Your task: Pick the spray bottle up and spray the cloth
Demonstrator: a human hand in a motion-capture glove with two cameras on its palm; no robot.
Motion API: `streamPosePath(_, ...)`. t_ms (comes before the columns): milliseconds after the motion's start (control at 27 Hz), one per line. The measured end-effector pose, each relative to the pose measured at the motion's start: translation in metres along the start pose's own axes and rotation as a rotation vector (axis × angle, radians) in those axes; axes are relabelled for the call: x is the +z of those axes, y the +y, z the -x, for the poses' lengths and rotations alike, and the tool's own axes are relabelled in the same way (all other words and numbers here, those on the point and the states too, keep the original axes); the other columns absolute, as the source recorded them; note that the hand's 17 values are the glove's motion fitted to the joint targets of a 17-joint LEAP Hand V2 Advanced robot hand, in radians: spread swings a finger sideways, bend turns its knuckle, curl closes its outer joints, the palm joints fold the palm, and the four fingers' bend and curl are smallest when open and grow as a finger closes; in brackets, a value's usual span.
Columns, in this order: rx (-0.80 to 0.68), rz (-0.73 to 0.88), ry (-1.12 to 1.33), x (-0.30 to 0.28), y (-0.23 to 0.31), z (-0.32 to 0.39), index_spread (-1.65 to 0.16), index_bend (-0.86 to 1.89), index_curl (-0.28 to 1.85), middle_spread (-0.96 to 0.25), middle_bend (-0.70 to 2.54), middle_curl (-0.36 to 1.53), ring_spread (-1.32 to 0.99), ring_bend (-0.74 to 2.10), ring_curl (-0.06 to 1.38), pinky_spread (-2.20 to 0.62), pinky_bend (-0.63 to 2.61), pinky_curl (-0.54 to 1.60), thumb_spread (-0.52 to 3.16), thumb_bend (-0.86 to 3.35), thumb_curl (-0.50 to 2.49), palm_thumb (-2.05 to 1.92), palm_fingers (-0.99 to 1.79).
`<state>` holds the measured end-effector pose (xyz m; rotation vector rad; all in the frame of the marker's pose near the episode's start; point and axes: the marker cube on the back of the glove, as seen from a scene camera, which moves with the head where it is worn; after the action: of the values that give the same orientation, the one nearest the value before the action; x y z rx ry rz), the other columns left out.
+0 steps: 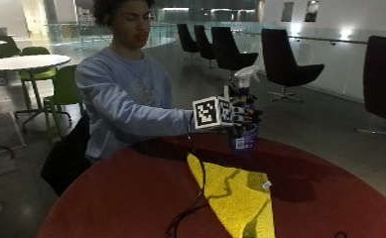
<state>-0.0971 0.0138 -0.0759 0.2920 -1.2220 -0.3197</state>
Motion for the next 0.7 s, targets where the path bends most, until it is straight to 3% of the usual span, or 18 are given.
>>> streamPosePath(334, 0.011, 0.015, 0.062, 0.049, -0.005, -0.015, -0.3, 0.09, 0.19, -0.01, 0.23, 0.42, 0.05, 0.51, 0.35, 0.21, 0.42, 0.36, 0.83, -0.02, 0.76, 0.95, 0.86)
streamPosePath(705, -0.004, 0.115, 0.097, 0.048, 0.004, -0.017, -0.34, 0.01, 0.16, -0.01, 0.23, 0.42, 0.02, 0.51, 0.36, 0.21, 0.45, 0.37, 0.91, -0.04, 0.72, 0.87, 0.75)
